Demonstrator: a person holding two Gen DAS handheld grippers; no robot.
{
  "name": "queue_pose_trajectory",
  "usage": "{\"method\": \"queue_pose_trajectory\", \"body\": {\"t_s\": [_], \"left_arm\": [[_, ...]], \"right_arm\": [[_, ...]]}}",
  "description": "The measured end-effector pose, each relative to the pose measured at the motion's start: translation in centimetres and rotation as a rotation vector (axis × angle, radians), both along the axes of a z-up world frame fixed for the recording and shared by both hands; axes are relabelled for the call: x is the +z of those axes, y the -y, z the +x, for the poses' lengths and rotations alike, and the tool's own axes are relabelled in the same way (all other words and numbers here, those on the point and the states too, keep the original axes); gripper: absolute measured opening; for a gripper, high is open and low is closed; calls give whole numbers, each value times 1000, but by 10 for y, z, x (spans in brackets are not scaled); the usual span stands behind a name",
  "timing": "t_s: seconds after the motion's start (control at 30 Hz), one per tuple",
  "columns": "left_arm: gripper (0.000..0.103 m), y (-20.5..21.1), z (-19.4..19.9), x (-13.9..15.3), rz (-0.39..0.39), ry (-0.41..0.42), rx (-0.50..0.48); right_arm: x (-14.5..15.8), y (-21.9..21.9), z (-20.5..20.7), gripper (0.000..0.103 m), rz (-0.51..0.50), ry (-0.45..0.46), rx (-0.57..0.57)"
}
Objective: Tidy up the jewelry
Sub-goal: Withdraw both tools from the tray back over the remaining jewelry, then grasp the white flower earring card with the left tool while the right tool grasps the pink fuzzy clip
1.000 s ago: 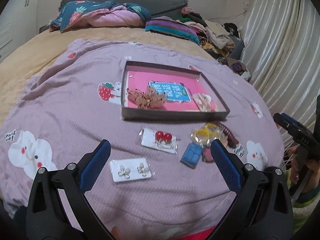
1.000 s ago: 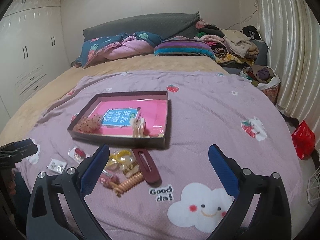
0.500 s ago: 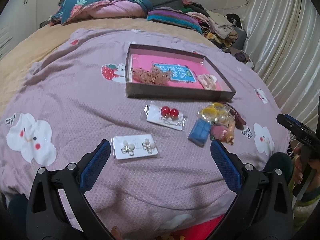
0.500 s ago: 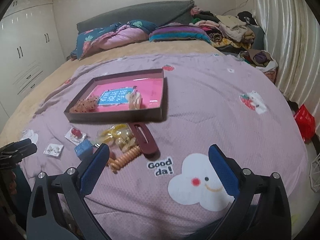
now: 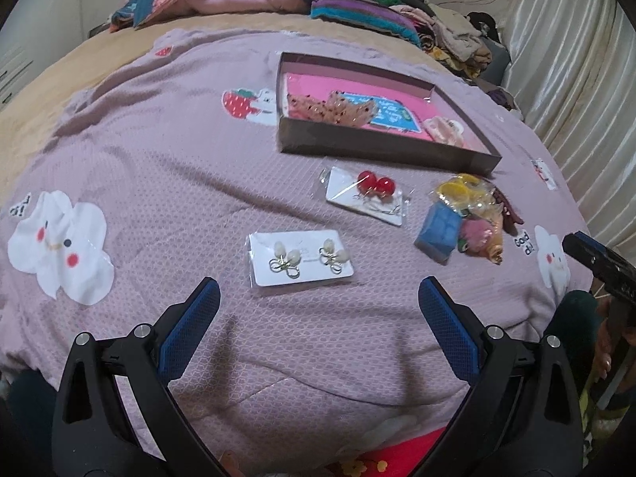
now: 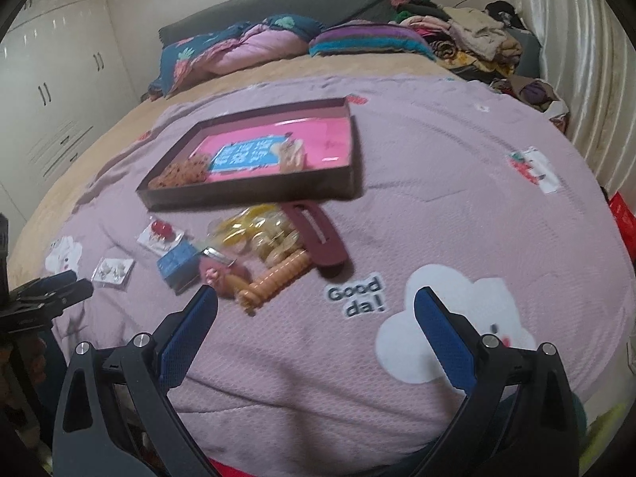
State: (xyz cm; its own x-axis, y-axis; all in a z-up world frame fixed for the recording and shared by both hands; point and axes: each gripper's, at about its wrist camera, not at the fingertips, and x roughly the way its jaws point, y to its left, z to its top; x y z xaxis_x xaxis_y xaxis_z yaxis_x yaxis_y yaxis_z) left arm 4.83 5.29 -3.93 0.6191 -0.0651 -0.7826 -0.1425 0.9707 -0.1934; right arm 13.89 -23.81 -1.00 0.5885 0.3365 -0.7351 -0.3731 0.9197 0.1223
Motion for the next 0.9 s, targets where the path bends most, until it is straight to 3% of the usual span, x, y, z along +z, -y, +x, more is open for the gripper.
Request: {"method": "queue_pose_trajectory", "body": {"t_s": [0.33,0.6,0.7,0.8,0.9], "left_arm": [[93,0,8,-15,26,-9,15],[93,-2,18,-20,41,-3,31],[93,-3,24,-22,39,-6,31],[92,2,30,-26,48,-13,12],[79,9,36,-31,69,-22,-12]], "right_arm": [[-15,-29,0,99,4,-31,69],[-16,-58,5,98,-22,-5,169],[-21,-70,11,84,-67,-4,209],[-28,-76,21,79,-70,-33,218],[-34,-84,29,71,-57,-61,231]]}}
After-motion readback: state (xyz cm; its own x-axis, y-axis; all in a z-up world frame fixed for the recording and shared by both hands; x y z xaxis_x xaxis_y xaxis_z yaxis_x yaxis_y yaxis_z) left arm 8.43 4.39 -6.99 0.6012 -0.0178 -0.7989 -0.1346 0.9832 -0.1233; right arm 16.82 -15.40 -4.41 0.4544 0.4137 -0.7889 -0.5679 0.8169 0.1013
